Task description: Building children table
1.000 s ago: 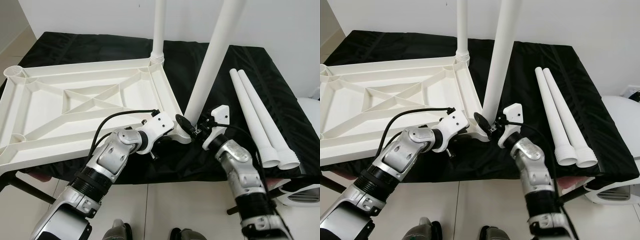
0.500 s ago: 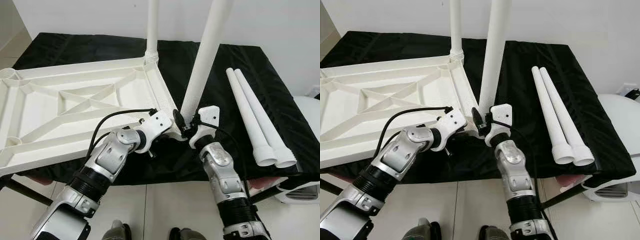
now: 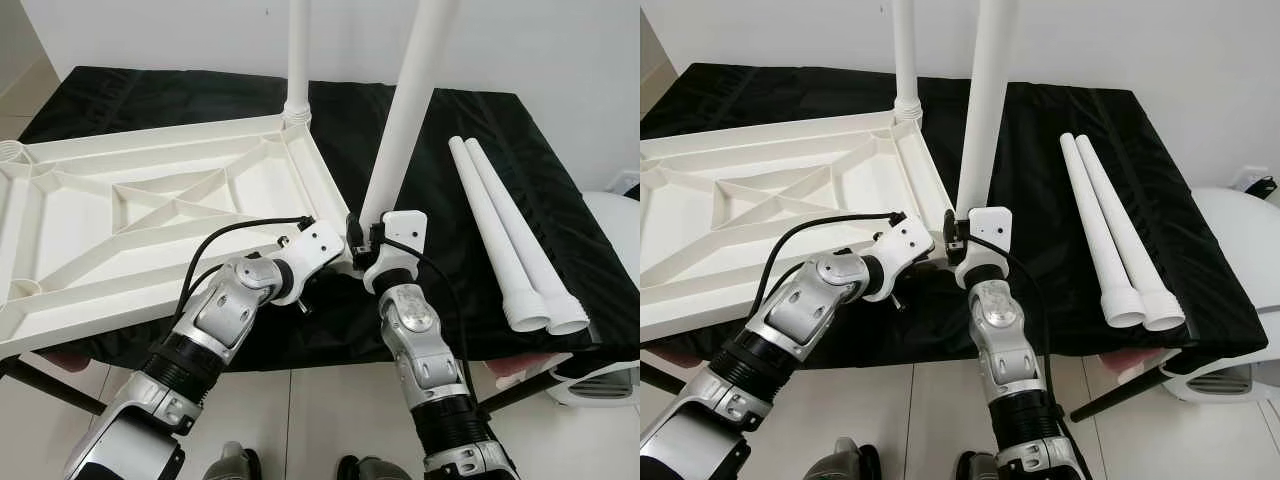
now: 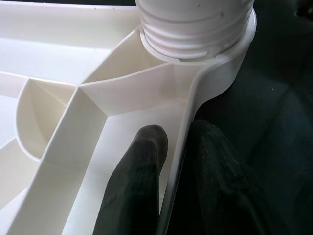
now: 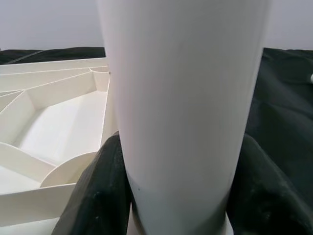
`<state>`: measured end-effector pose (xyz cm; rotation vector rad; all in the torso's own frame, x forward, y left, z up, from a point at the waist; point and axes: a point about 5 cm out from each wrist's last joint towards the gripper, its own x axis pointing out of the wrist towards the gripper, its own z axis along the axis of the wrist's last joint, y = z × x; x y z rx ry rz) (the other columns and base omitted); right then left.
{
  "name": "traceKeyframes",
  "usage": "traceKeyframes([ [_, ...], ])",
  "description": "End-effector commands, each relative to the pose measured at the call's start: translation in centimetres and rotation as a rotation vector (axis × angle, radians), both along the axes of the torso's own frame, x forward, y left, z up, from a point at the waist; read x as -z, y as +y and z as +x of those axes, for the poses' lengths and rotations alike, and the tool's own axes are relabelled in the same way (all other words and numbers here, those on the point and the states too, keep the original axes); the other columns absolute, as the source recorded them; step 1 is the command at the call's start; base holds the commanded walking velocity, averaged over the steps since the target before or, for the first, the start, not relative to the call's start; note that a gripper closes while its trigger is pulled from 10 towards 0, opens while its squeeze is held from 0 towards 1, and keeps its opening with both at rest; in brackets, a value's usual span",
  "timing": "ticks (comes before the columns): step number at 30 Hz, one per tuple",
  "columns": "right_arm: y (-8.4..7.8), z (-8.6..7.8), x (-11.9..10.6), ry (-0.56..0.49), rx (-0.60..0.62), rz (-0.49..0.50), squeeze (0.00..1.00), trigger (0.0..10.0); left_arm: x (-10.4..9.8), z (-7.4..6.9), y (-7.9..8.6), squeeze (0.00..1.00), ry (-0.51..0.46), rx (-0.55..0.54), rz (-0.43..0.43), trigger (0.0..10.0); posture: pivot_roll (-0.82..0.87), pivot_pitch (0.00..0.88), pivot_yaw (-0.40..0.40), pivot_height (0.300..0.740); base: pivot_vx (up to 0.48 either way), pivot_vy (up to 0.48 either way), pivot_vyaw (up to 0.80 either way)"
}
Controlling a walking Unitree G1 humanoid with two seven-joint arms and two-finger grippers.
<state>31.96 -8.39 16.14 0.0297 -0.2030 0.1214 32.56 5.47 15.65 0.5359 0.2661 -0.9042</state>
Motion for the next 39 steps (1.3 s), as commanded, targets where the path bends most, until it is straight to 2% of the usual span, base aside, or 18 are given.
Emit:
traceKeyframes([
  [1,-1.0,0.0,1.4,0.069,0.067,0.018,0.99,10.0,0.0,-0.2,-0.2,0.0,-0.001,0.021,0.014,10.0,-0.04,0.09,-0.026,0.74,0.0,0.0,0.0],
  [14,-2.3,-1.2,0.9,0.023,0.093,0.014,1.0,10.0,-0.1,-0.1,-0.1,0.0,-0.003,0.015,0.012,10.0,-0.05,0.097,-0.022,0.74,0.0,0.0,0.0],
  [15,-2.3,-1.4,0.9,0.015,0.074,0.015,0.45,10.0,-0.1,0.0,-0.1,0.0,-0.004,0.015,0.012,10.0,-0.05,0.097,-0.022,0.74,0.0,0.0,0.0],
  [16,-2.4,-1.7,0.8,0.008,0.058,0.025,0.0,10.0,-0.1,0.0,-0.1,0.0,-0.004,0.015,0.012,10.0,-0.05,0.098,-0.022,0.74,0.0,0.0,0.0],
  [21,-2.6,-2.2,0.9,-0.002,0.026,0.035,0.0,10.0,-0.1,0.0,-0.1,0.0,-0.005,0.013,0.012,10.0,-0.06,0.098,-0.022,0.74,0.0,0.0,0.0],
  [23,-3.2,-3.2,1.1,-0.013,-0.019,0.049,0.0,10.0,-0.2,0.2,0.0,0.0,-0.008,0.005,0.013,10.0,-0.06,0.101,-0.022,0.74,0.0,0.0,0.0],
  [27,-3.5,-3.5,1.2,-0.016,-0.033,0.054,0.0,10.0,-0.2,0.3,0.1,0.0,-0.009,0.002,0.013,10.0,-0.06,0.101,-0.021,0.74,0.0,0.0,0.0],
  [31,-4.6,-4.7,1.3,-0.036,-0.066,0.065,0.0,10.0,-0.1,0.4,0.2,0.0,-0.009,-0.003,0.017,10.0,-0.06,0.105,-0.017,0.74,0.0,0.0,0.0],
  [39,-5.0,-6.9,1.6,-0.044,-0.133,0.045,0.0,10.0,-0.4,0.9,0.5,0.0,-0.015,-0.018,0.015,10.0,-0.07,0.106,-0.017,0.74,0.0,0.0,0.0],
])
